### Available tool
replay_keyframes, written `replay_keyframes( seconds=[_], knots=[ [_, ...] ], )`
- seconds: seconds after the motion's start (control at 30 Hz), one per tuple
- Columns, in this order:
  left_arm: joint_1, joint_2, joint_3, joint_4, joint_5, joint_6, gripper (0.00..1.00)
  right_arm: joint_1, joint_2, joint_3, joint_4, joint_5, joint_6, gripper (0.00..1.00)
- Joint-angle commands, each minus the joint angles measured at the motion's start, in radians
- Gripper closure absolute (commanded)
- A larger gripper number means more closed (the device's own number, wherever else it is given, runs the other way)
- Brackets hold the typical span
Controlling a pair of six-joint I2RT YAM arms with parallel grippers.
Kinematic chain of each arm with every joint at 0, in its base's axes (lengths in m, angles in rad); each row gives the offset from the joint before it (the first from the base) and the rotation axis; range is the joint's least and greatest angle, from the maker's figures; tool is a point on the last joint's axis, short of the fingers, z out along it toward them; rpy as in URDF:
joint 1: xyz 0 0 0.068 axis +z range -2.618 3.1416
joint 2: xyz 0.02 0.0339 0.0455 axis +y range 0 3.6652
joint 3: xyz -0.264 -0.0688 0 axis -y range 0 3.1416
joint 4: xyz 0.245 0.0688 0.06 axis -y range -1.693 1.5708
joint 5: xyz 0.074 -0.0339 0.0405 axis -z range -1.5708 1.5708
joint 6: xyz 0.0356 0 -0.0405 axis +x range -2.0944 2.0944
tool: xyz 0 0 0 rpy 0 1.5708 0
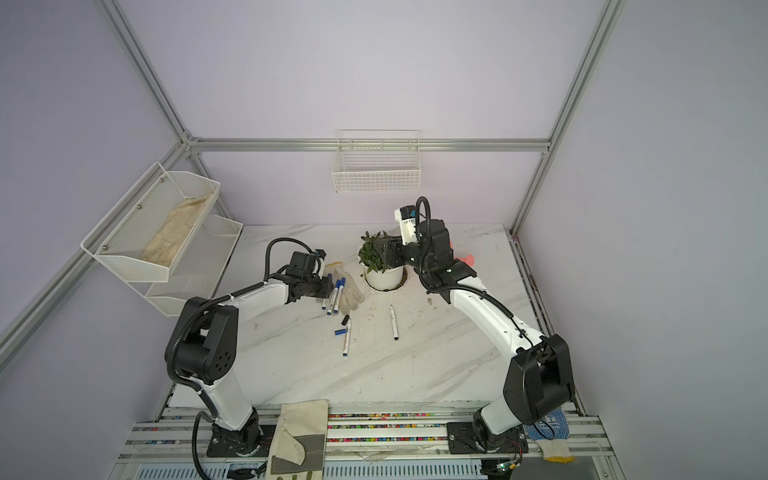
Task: Insert the pens into the pen caps
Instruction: 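Lower the capped marker onto the glove beside the others and open the left gripper, then grasp an uncapped white marker lying on the table with the left gripper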
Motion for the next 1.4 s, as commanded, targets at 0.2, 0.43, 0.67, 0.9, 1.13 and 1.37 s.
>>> replay_keyframes(
  seconds=[0.2,0.43,0.67,0.9,1.13,1.37],
  knots=[
    [-0.288,-0.293,-0.304,-0.065,-0.054,-0.061,0.49,0.002,-0.015,-0.009,-0.008,0.019,-0.016,0.44],
    [-0.409,-0.289,-0.341,-0.119,-0.157,-0.193,0.43,0.002,-0.012,-0.007,-0.008,0.018,-0.011,0.44],
    [-0.426,-0.158,-0.258,-0.204,-0.162,-0.192,0.47,0.002,-0.017,-0.004,-0.014,0.022,-0.016,0.45],
    [-0.428,-0.098,-0.224,-0.195,-0.090,-0.149,0.51,0.002,-0.023,-0.014,-0.014,0.033,-0.022,0.45],
    [-0.428,-0.072,-0.192,-0.191,-0.010,-0.071,0.67,0.002,-0.032,-0.017,-0.017,0.048,-0.028,0.45],
    [-0.429,-0.040,-0.162,-0.191,0.009,-0.008,0.90,0.001,-0.037,-0.017,-0.025,0.061,-0.028,0.45]
  ],
)
